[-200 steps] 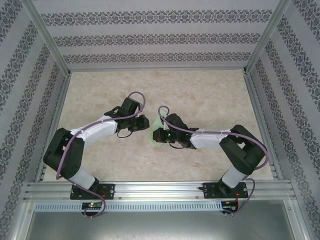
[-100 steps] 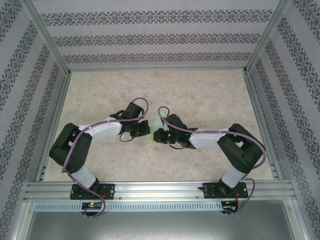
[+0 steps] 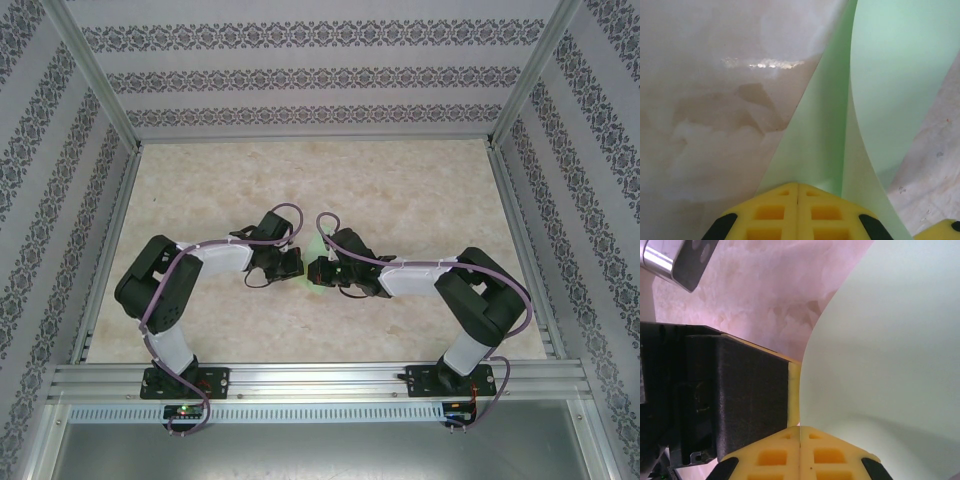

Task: Fold a paper plane with a square sheet of paper (pick it up from the middle)
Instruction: Fold the triangle a second time at the center of the table.

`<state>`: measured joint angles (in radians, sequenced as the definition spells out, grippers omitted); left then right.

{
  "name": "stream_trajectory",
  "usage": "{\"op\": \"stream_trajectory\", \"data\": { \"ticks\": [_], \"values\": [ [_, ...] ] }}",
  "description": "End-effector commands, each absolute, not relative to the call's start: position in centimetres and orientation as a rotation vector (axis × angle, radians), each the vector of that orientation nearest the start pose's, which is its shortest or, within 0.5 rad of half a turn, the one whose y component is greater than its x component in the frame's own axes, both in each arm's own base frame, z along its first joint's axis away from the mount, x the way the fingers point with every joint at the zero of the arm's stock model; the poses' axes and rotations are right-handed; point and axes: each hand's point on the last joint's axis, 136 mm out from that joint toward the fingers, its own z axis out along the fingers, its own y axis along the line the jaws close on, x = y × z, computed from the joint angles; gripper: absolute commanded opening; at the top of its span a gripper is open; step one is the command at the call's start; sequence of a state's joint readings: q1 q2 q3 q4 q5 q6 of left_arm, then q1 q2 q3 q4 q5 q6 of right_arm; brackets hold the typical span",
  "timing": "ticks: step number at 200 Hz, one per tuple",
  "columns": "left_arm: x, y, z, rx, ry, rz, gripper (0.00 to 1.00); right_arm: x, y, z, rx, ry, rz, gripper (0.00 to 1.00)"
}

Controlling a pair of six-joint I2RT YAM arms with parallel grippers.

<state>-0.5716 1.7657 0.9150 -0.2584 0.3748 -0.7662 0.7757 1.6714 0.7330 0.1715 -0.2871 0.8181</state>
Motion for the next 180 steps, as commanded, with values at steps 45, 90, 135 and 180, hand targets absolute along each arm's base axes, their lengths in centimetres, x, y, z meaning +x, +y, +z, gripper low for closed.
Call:
{"op": "stream_trajectory", "data": {
  "ticks": [45, 90, 135, 180],
  "values": [
    [28.4, -25.5, 0.6, -0.09, 2.911, -0.779, 0.06, 27.1, 29.3, 4.5, -0.137, 2.646, 0.839, 0.0],
    [28.3, -25.6, 0.2, -0.063, 2.927, -0.767, 0.06, 28.0, 27.9, 4.5, -0.242, 2.688, 0.686, 0.0],
    [28.4, -25.5, 0.3, -0.06, 2.927, -0.762, 0.06, 28.7, 27.7, 4.2, -0.342, 2.717, 0.613, 0.01],
    [28.3, -25.5, 0.4, -0.053, 2.927, -0.763, 0.06, 29.1, 27.8, 4.1, -0.442, 2.733, 0.561, 0.02]
  ]
}}
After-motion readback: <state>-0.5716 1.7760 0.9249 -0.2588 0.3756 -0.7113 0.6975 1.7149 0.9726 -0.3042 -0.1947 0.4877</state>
